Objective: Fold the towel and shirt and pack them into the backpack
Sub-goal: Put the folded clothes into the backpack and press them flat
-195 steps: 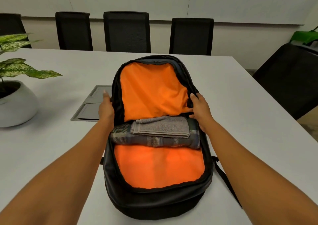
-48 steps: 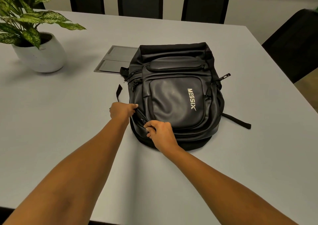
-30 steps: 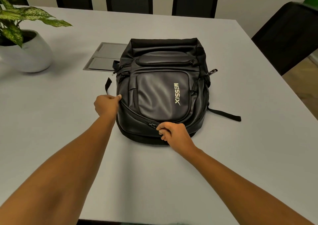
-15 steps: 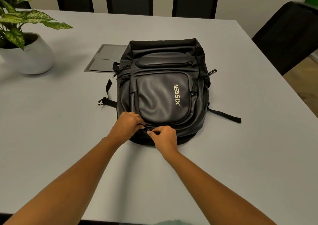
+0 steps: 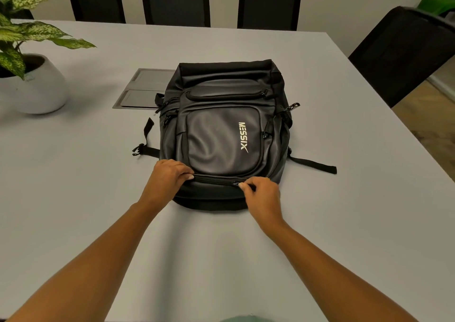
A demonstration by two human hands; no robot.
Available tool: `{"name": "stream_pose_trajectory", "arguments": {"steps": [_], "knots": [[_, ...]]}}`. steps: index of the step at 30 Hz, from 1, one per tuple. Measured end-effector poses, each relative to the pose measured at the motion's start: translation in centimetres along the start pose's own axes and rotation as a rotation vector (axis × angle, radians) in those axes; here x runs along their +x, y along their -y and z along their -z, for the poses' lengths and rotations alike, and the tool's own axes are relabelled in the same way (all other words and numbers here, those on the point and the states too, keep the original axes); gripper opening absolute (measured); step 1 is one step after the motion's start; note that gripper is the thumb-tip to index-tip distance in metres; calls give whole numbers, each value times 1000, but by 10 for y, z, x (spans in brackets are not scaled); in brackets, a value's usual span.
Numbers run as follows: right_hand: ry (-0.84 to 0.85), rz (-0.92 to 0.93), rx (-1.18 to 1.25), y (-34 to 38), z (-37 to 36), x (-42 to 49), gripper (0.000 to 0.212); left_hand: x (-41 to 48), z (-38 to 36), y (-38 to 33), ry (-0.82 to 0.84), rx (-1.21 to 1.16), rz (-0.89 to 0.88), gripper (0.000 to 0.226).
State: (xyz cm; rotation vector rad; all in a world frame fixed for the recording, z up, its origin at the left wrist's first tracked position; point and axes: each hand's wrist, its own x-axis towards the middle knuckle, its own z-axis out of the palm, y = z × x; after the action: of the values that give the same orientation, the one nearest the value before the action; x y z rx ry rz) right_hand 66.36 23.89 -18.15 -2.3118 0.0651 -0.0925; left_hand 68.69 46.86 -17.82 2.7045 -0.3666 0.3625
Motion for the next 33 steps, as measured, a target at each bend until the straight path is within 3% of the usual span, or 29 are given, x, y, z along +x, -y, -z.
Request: {"name": "stream_pose_trajectory", "arguments": {"steps": [9,13,15,19,21,25,33], "knots": [[-132,-103,-9,-27,25,12,19,-5,3,-11,3,-51,85,16],[-212,-138,124,-22,22,2,18,-6,0,-14,15,-11,146,17],[-209,-119,242,-22,22,-6,13,-3,0,-23,26,1,111,17],[-191,-66,402,-21,23,-15,13,12,-8,-69,90,57,-137,36],[-187,-21,366,-24,24,-14,10,25,-21,-97,121,65,-207,31],[-205,138,124,-39,29,-8,11,46,-35,-118,258,114,-184,26],[-303,83,-3,-65,58,41,13,39,-37,-110,93,-2,-193,13]]}}
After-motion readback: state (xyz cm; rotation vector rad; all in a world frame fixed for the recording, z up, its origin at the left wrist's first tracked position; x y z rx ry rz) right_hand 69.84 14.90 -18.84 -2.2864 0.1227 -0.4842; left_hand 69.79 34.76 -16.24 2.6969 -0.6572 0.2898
